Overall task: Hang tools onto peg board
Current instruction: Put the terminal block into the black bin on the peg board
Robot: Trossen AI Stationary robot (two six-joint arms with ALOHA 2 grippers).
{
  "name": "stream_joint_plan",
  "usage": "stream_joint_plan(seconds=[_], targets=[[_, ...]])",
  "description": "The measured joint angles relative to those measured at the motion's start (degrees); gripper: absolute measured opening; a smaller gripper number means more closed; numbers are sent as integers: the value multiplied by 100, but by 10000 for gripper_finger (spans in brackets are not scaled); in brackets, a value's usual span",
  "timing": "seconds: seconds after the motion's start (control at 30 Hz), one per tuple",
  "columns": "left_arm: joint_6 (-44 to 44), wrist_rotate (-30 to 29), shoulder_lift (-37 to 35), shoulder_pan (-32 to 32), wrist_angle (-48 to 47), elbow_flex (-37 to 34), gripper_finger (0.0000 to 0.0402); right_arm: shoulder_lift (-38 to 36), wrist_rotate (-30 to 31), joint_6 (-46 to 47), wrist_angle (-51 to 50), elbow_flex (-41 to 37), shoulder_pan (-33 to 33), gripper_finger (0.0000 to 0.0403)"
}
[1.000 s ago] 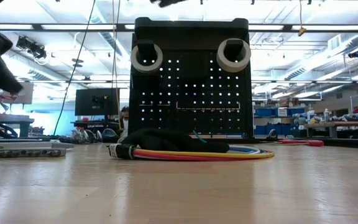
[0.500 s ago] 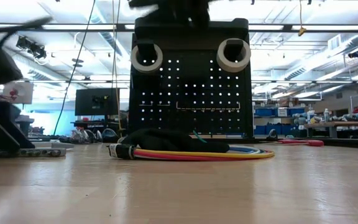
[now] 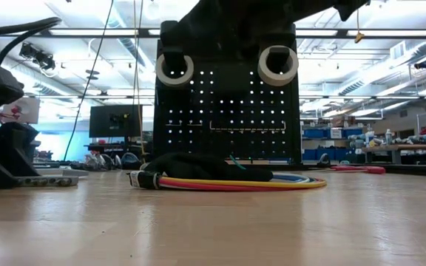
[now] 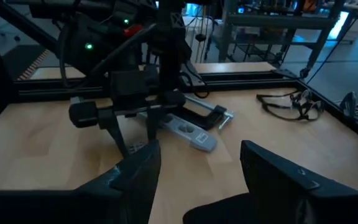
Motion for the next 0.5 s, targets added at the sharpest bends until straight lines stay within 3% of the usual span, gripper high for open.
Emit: stream_joint_plan(seconds=[0.33,0.5], targets=[[-38,123,-9,66,21,-70,124,-2,0,-330,381,0,-111,230],[-151,78,11,68,185,-93,123,-8,-48,-1038,643,0,-107,230]])
